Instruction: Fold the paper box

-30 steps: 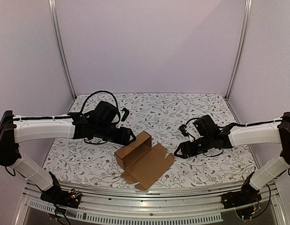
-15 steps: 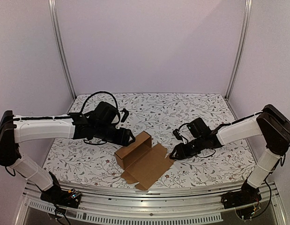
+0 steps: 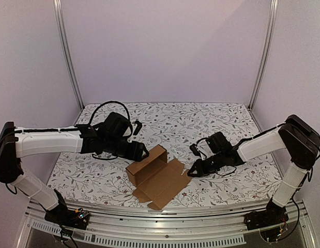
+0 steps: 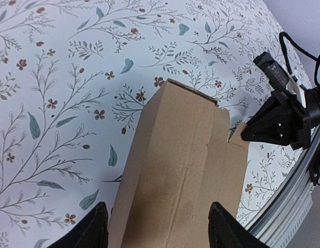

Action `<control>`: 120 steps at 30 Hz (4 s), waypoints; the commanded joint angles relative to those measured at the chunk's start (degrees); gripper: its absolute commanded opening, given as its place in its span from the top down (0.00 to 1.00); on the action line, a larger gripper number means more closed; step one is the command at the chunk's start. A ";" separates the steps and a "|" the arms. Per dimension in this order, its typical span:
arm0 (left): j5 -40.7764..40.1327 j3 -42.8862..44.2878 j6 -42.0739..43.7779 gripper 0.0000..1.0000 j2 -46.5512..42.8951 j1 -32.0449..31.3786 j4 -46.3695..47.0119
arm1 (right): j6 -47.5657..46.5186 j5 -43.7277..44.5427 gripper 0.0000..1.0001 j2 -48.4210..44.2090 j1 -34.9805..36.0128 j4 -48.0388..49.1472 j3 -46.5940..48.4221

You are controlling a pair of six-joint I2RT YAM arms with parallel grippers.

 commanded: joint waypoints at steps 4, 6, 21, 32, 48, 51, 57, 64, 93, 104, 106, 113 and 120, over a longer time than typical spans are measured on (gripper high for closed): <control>-0.74 -1.17 0.23 0.35 -0.96 0.75 -1.46 | 0.20 -0.31 1.00 -1.09 -0.30 0.43 -0.26; -1.06 -1.17 0.30 0.36 -1.37 0.75 -1.70 | -0.09 -0.27 1.00 -2.20 -0.25 -0.54 0.44; -4.88 1.25 2.25 0.35 -9.40 0.75 -5.91 | -12.90 10.34 1.00 -15.89 1.53 -31.32 14.60; -8.20 1.49 3.61 0.34 -15.87 0.75 -7.61 | -25.62 25.65 1.00 -22.02 8.12 -49.04 26.76; -8.37 1.03 4.00 0.34 -18.16 0.75 -6.66 | -43.75 50.30 1.00 -22.26 18.69 -72.91 50.04; -8.33 0.94 4.04 0.34 -18.22 0.75 -6.67 | -47.48 54.47 1.00 -21.68 19.73 -75.36 51.47; -8.47 0.64 4.26 0.34 -18.56 0.75 -6.71 | -51.51 64.88 1.00 -18.37 20.44 -83.45 56.00; -8.54 -0.54 3.83 0.33 -18.74 0.75 -5.98 | -53.99 69.96 1.00 -14.28 20.54 -90.87 59.03; -7.94 -2.48 3.28 0.33 -19.10 0.75 -4.78 | -59.98 66.30 0.69 4.28 24.77 -92.90 68.25; -7.87 -3.37 2.83 0.33 -18.93 0.75 -4.01 | -64.14 62.20 0.57 6.42 25.15 -82.62 70.48; -7.80 -3.37 2.84 0.33 -18.76 0.75 -4.01 | -64.95 61.51 0.56 6.63 25.17 -80.40 70.48; -8.49 -3.77 2.95 0.33 -18.88 0.75 -4.30 | -65.24 59.26 0.49 5.06 24.77 -74.09 70.19; -10.58 -4.75 3.14 0.32 -19.00 0.91 -4.33 | -59.84 55.14 0.40 -1.17 21.26 -66.23 63.93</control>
